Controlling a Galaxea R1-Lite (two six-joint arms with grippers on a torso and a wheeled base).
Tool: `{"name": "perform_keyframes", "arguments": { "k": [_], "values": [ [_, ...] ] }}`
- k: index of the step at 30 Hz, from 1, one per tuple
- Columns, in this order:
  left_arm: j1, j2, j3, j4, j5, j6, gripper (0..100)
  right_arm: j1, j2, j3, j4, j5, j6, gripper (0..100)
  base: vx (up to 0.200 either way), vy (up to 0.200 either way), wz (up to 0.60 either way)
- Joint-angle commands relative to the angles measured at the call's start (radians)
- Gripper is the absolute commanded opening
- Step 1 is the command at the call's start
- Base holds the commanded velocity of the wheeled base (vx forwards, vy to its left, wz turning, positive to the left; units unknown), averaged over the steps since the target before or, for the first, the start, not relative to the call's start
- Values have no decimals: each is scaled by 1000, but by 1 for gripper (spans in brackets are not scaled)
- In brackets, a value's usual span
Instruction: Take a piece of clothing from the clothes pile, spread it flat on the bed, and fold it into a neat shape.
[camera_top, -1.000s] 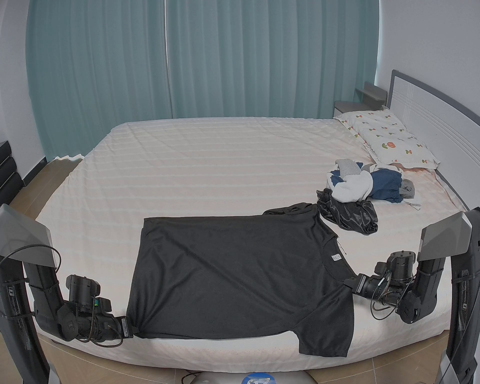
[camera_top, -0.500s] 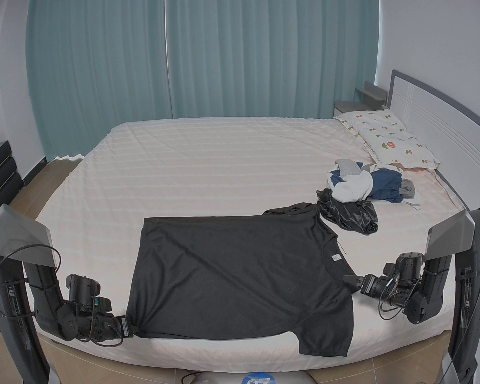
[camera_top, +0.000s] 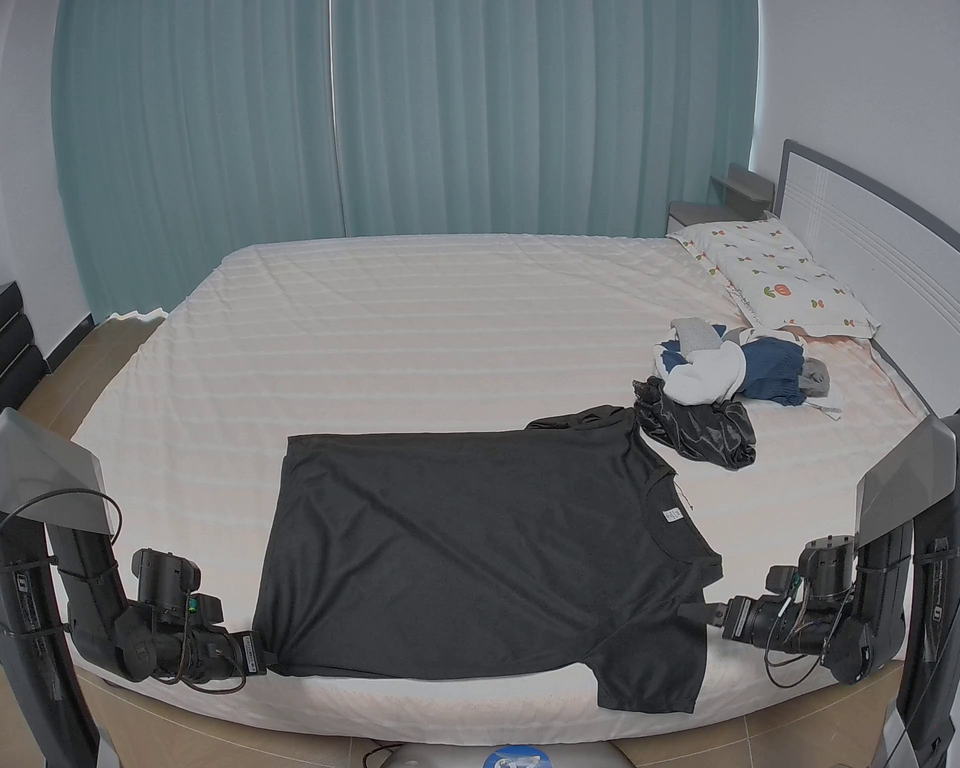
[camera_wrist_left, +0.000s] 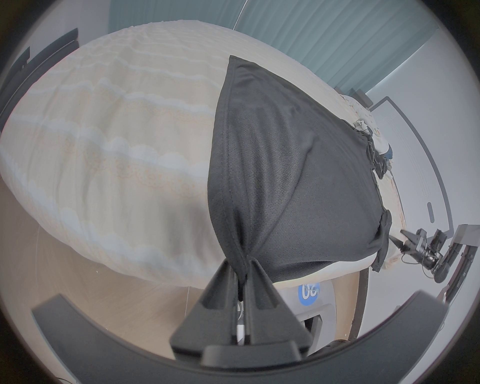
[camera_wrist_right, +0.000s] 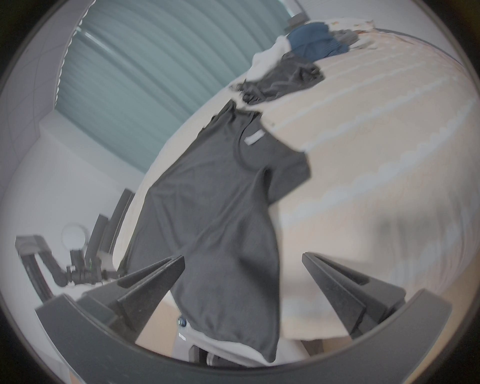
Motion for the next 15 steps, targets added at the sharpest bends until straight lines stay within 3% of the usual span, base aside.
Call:
{"name": "perform_keyframes", "arguments": {
  "k": [1, 15],
  "values": [
    [0, 0, -3, 0, 0, 0, 0, 45, 13, 51, -12, 14, -29, 100, 0, 0, 0],
    [0, 0, 1, -1, 0, 0, 0, 58, 77, -9, -12, 11, -35, 100, 0, 0, 0]
  ]
}}
